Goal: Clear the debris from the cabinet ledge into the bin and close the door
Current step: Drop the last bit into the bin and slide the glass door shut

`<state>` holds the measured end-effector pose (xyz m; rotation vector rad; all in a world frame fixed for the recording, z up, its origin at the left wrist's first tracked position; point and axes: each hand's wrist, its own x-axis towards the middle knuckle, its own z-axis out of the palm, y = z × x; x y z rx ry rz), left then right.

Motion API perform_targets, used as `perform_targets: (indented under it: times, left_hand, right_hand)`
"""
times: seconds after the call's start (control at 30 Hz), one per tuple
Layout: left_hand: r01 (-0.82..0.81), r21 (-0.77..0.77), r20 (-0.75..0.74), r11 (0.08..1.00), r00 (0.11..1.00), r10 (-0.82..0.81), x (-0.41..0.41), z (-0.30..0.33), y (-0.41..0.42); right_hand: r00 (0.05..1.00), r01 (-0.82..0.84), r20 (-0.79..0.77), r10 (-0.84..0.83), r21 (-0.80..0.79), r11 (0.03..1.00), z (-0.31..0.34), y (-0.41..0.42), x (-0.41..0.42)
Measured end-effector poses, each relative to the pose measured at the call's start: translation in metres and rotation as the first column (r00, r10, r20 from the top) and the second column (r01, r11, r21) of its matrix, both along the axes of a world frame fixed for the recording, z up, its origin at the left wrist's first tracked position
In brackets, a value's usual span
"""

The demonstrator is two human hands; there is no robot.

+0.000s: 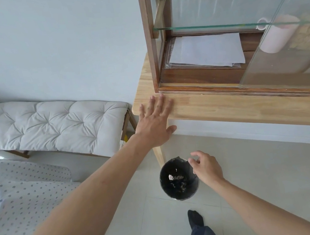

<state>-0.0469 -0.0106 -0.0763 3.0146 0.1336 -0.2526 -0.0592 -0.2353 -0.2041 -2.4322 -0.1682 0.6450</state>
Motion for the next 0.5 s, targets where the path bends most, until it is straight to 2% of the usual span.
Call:
perform_targets:
  times: [0.17,0.5]
  left_hand:
    - [0.000,-0.023,-0.028,1.000,1.000,-0.001,0.000,0.003,0.001]
    - [0.015,-0.051,-0.067,0.999,0.998,-0.019,0.001,0.014,0.005]
  right_hand:
    - [0.996,0.060,0.064,-0.061,0.023,0.998,0.021,-0.025,0.004]
    - [0.921,0.177,0.293,-0.256,0.270,0.946,0.123,-0.064,0.038]
